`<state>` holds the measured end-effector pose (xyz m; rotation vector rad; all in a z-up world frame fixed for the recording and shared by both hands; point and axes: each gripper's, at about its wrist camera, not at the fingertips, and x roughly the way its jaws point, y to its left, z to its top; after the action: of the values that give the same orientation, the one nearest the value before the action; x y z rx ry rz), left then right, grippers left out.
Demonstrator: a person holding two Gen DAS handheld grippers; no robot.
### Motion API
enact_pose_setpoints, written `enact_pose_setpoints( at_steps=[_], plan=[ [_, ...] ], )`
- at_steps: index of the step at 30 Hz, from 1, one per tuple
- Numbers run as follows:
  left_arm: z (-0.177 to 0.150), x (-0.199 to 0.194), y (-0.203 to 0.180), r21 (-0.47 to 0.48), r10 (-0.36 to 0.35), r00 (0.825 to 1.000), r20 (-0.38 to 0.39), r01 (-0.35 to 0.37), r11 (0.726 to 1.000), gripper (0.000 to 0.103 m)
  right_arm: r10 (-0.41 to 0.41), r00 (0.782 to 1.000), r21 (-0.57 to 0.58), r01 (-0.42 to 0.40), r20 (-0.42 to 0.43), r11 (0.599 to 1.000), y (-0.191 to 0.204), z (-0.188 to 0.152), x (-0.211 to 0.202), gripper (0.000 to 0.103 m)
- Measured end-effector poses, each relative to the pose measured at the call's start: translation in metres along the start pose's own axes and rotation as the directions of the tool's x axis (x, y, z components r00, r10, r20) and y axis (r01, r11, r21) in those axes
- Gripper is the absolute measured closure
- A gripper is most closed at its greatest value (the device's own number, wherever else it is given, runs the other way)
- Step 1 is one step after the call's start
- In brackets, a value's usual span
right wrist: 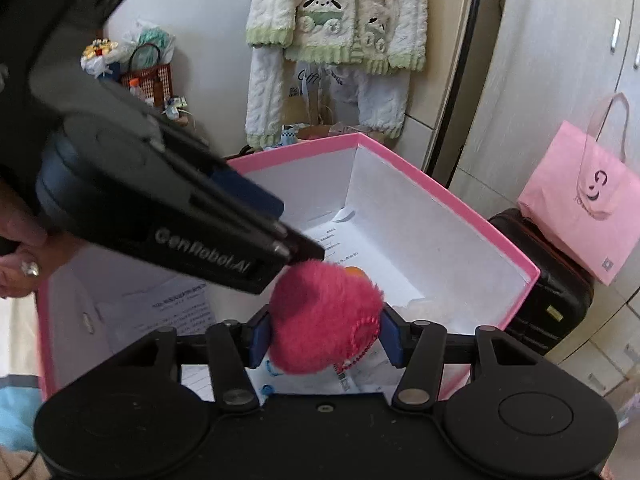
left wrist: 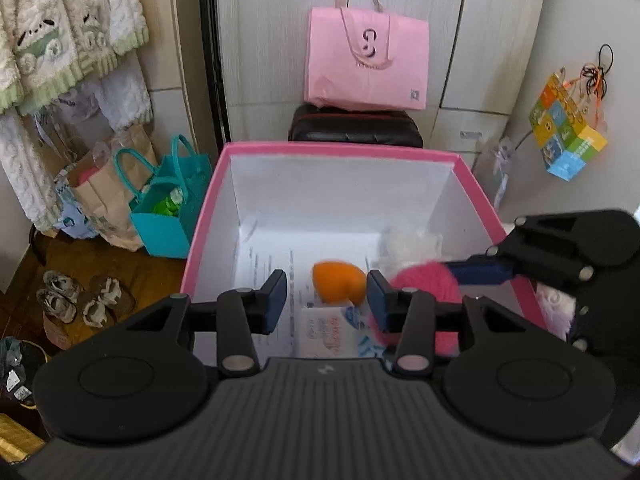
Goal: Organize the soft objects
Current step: 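Carry the tissue pack with the left gripper while the right gripper carries the pom-pom over the box, then open the left gripper over the box while the right gripper releases the pom-pom, then move the left gripper toward the purple Kuromi plush on the bed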
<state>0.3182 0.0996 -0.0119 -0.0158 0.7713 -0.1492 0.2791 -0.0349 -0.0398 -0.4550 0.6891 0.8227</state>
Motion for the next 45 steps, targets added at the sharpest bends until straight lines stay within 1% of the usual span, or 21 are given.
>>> enact_pose_setpoints(
  at_steps=[2, 4, 6, 9, 13, 17, 22, 25, 27, 31, 34, 39, 42, 45],
  plan=[
    [0.001, -0.004, 0.002, -0.016, -0.008, 1.000, 0.004, 0.008, 1.000, 0.060, -0.003, 1.000, -0.015, 0.002, -0.006, 1.000, 0.001, 0.000, 0.003, 0.042],
    [-0.001, -0.012, 0.003, -0.016, -0.033, 0.999, 0.004, 0.033, 0.999, 0.059, -0.014, 1.000, -0.009, 0.014, 0.007, 1.000, -0.001, -0.002, -0.001, 0.041],
    [-0.003, -0.021, 0.003, -0.013, -0.044, 0.999, -0.003, 0.044, 0.999, 0.059, 0.000, 1.000, -0.008, 0.000, 0.028, 1.000, -0.001, -0.004, -0.010, 0.035],
    [-0.006, -0.040, 0.002, -0.003, -0.073, 0.997, -0.012, 0.073, 0.997, 0.059, -0.018, 0.998, 0.005, 0.017, 0.058, 1.000, -0.001, -0.008, -0.029, 0.034],
    [-0.014, -0.076, -0.006, 0.040, -0.088, 0.996, 0.016, 0.087, 0.995, 0.058, -0.021, 0.995, 0.045, 0.017, 0.100, 0.999, 0.002, -0.015, -0.064, 0.034],
    [-0.019, -0.113, -0.014, 0.065, -0.130, 0.991, 0.031, 0.128, 0.990, 0.057, -0.032, 0.991, 0.097, 0.020, 0.127, 0.995, 0.004, -0.020, -0.104, 0.034],
    [-0.033, -0.163, -0.036, 0.137, -0.176, 0.982, 0.075, 0.164, 0.977, 0.053, -0.031, 0.988, 0.143, 0.010, 0.150, 0.990, 0.009, -0.029, -0.152, 0.033],
    [-0.044, -0.190, -0.050, 0.176, -0.221, 0.972, 0.086, 0.203, 0.963, 0.053, -0.022, 0.987, 0.172, -0.005, 0.157, 0.985, 0.012, -0.034, -0.178, 0.033],
    [-0.052, -0.204, -0.060, 0.196, -0.247, 0.965, 0.086, 0.227, 0.954, 0.052, -0.039, 0.987, 0.172, 0.012, 0.158, 0.985, 0.017, -0.039, -0.194, 0.033],
    [-0.070, -0.228, -0.084, 0.266, -0.294, 0.953, 0.074, 0.265, 0.927, 0.050, -0.072, 0.983, 0.174, 0.043, 0.170, 0.984, 0.025, -0.054, -0.227, 0.033],
    [-0.083, -0.238, -0.105, 0.323, -0.323, 0.945, 0.055, 0.289, 0.901, 0.049, -0.107, 0.978, 0.168, 0.077, 0.177, 0.983, 0.033, -0.067, -0.249, 0.033],
    [-0.099, -0.240, -0.133, 0.373, -0.370, 0.929, 0.007, 0.341, 0.863, 0.049, -0.150, 0.973, 0.176, 0.119, 0.176, 0.977, 0.041, -0.094, -0.272, 0.033],
    [-0.105, -0.230, -0.147, 0.381, -0.400, 0.916, -0.033, 0.381, 0.842, 0.049, -0.169, 0.971, 0.178, 0.139, 0.167, 0.974, 0.047, -0.114, -0.278, 0.033],
    [-0.111, -0.214, -0.159, 0.370, -0.415, 0.907, -0.067, 0.409, 0.834, 0.049, -0.181, 0.971, 0.181, 0.152, 0.157, 0.972, 0.051, -0.134, -0.281, 0.033]
  ],
)
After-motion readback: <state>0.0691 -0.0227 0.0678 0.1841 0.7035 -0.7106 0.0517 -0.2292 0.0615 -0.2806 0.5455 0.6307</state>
